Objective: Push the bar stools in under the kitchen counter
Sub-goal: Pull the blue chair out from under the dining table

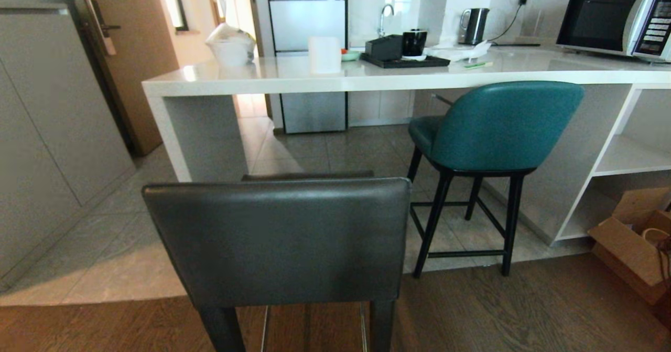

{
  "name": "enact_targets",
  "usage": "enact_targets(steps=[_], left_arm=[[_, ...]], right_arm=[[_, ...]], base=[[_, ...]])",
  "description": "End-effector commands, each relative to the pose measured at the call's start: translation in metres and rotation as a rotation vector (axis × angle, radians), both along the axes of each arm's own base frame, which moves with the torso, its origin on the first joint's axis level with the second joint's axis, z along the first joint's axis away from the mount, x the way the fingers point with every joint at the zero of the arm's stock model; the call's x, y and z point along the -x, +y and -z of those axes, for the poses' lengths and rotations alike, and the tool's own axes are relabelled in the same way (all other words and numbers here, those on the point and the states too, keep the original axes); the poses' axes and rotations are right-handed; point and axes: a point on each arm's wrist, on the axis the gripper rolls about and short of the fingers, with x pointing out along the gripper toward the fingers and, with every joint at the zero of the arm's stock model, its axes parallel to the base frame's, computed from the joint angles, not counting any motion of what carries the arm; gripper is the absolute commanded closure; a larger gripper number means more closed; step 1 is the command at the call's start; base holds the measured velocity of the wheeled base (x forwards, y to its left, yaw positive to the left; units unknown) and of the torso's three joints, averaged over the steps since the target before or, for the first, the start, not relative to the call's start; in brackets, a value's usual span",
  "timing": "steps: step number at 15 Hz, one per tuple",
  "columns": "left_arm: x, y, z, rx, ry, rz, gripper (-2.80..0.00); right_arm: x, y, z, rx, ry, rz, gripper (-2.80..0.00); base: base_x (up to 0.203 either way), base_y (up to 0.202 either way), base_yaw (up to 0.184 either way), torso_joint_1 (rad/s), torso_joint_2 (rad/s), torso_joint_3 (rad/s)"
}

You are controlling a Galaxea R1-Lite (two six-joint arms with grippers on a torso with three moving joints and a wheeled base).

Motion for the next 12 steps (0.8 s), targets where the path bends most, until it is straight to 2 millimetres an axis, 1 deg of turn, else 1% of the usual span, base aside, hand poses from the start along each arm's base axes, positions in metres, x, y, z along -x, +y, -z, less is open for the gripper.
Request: enact_targets(steps=[1,2,3,4,6,8,9,11,12], left_arm=[[0.01,0.011,-0.005,-0.008,-0.001,0.073,0.0],[0.009,0.01,-0.005,0.005,0.018,0.064,0.0],[0.009,0.008,-0.005,0.015,0.021,0.053,0.0],[0.009,0.009,-0.005,0.018,0.02,0.054,0.0],[0.009,0.009,-0.005,0.017,0.02,0.054,0.0],[0.007,0.009,-0.004,0.018,0.029,0.053,0.0],[0.006,0.009,-0.004,0.02,0.032,0.052,0.0],[0.005,0.002,-0.005,0.024,0.03,0.014,0.0],[0.004,0.002,-0.006,0.029,0.03,0.012,0.0]], right_arm=[[0.008,-0.002,-0.011,0.011,-0.023,-0.028,0.0],[0.013,-0.003,-0.018,0.012,-0.015,-0.031,0.0],[0.017,-0.003,-0.017,0.011,0.013,-0.029,0.0],[0.022,-0.003,-0.014,0.014,0.005,-0.027,0.0],[0.021,-0.003,-0.006,-0.001,0.053,0.025,0.0],[0.014,-0.005,0.0,-0.017,0.09,0.074,0.0],[0.014,-0.006,0.0,-0.017,0.09,0.085,0.0],[0.016,-0.005,-0.003,0.027,0.066,0.099,0.0],[0.02,-0.005,-0.006,0.038,0.046,0.114,0.0]], base=[[0.0,0.0,0.0,0.0,0.0,0.0],[0.0,0.0,0.0,0.0,0.0,0.0],[0.0,0.0,0.0,0.0,0.0,0.0],[0.0,0.0,0.0,0.0,0.0,0.0],[0.0,0.0,0.0,0.0,0.0,0.0],[0.0,0.0,0.0,0.0,0.0,0.0],[0.0,0.0,0.0,0.0,0.0,0.0],[0.0,0.0,0.0,0.0,0.0,0.0],[0.0,0.0,0.0,0.0,0.0,0.0]])
